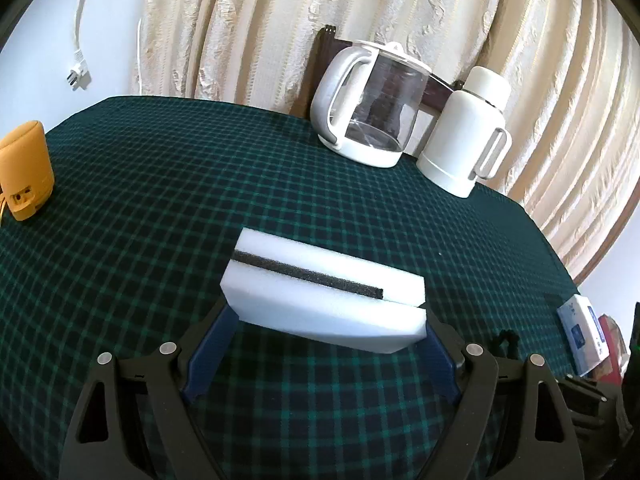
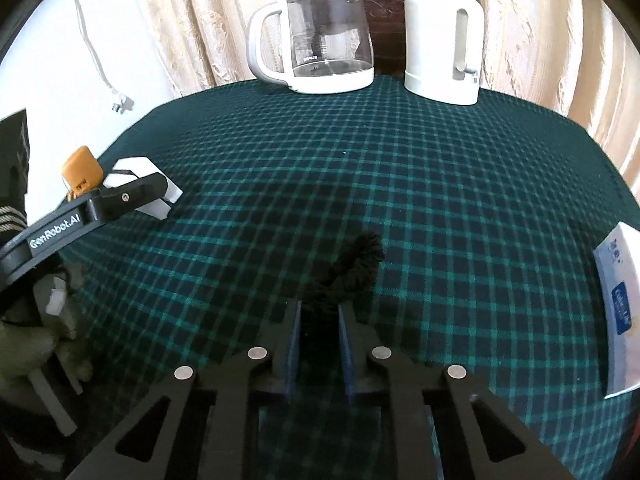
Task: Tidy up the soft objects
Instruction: 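Grasp the black hair tie with the right gripper while the left holds the sponge, then carry the hair tie to the tin box with the right gripper while the left carries the sponge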
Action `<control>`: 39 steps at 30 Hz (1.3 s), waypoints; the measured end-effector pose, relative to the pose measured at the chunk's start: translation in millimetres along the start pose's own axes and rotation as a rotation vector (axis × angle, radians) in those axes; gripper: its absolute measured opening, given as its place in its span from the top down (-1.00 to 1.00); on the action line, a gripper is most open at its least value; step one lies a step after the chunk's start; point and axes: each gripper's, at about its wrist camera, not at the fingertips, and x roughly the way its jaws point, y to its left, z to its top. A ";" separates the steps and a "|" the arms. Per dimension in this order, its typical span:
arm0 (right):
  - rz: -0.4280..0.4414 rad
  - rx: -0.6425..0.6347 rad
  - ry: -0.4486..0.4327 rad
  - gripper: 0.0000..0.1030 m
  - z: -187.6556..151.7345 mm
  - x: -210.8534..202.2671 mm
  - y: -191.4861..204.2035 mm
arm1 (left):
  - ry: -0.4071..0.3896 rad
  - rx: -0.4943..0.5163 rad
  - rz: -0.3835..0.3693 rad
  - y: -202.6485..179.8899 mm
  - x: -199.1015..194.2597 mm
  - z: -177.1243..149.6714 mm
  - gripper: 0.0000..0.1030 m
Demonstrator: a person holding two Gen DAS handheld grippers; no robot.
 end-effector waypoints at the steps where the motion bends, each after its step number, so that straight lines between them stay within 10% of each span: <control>1: 0.007 0.008 -0.006 0.65 -0.8 -2.8 -1.8 | -0.001 -0.002 0.000 0.1 -0.3 0.0 -0.65; 21: 0.047 0.101 -0.155 0.65 -16.0 -71.3 -22.5 | -0.003 -0.006 0.003 -5.4 -4.5 -0.2 -0.65; 39: -0.035 0.258 -0.300 0.65 -53.9 -144.4 -95.2 | 0.013 0.129 -0.128 -94.9 -30.8 -17.4 -0.65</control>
